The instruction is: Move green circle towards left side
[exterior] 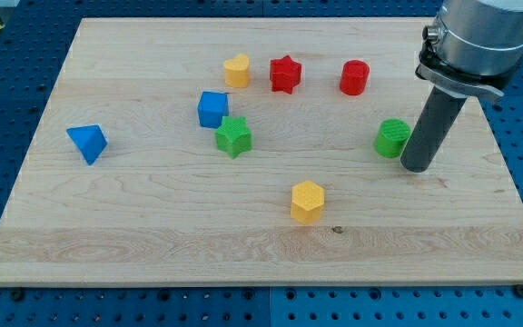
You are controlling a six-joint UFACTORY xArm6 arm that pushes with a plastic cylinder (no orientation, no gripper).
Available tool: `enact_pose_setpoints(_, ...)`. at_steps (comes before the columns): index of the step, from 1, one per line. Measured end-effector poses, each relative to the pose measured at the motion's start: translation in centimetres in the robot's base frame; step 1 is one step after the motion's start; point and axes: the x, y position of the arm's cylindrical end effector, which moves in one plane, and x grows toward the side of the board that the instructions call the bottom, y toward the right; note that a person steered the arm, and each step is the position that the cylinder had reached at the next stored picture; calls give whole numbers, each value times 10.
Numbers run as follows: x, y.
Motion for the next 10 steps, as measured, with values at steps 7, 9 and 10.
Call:
enact_pose_setpoints(7, -106, 19)
enact_pose_setpoints(9, -82, -4)
enact_pose_setpoints(10, -71, -1)
